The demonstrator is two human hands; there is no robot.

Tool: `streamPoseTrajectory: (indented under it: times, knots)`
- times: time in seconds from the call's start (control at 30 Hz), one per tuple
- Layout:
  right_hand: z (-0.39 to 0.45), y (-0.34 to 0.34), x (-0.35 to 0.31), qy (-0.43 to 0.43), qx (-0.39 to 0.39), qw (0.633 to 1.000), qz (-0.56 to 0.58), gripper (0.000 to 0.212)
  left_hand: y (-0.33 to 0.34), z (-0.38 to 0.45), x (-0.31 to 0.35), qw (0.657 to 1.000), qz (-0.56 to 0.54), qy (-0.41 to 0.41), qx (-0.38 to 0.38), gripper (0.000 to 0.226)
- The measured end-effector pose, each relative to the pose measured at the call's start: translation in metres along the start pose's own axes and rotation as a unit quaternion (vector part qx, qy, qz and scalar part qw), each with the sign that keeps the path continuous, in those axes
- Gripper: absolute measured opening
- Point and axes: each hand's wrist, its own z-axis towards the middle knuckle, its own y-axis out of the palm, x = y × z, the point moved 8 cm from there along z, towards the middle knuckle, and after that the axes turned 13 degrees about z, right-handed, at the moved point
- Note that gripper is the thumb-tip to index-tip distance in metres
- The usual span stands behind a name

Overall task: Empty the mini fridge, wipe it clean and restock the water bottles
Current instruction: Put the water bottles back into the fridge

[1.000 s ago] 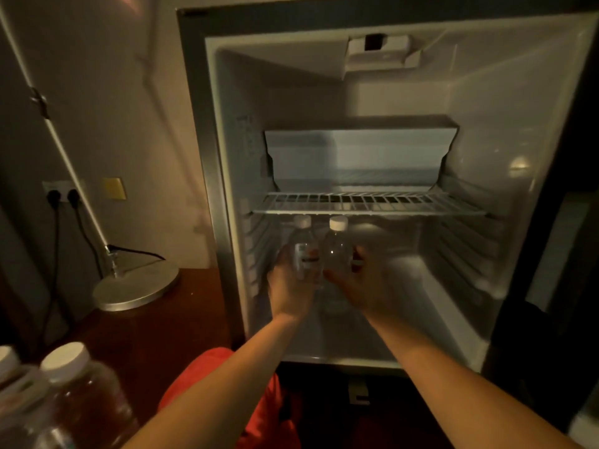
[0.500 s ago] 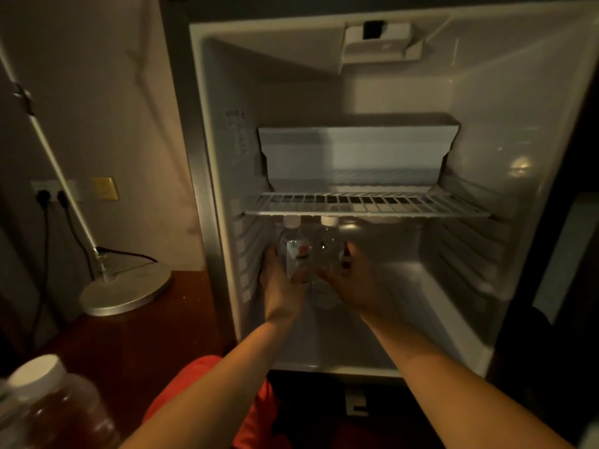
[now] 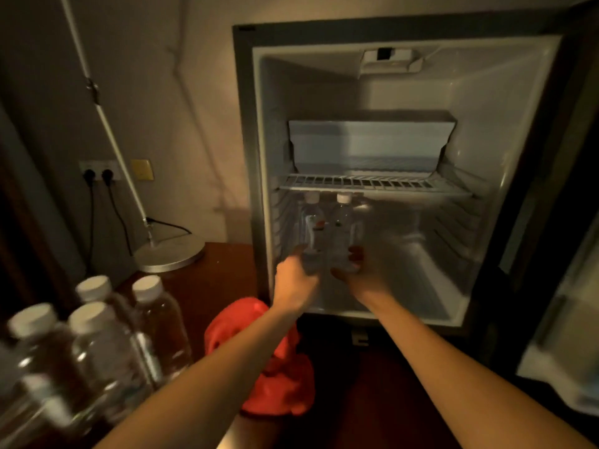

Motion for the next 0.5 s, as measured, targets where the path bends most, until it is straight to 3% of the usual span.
streamPoseTrajectory:
  times: [0.13,0.5]
  knots:
    - [-0.053,0.019,-0.018,-0.009,-0.026,0.999,-0.026,0.053,-0.033,-0.054,-0.006,0.999,0.026,0.033,-0.014,0.045]
    - [-0.193,0.098,-0.077,-0.075,-0.136,0.986,-0.059,0.049,-0.163,-0.178,-0.071,0.994,0.103,0.008,0.045,0.033]
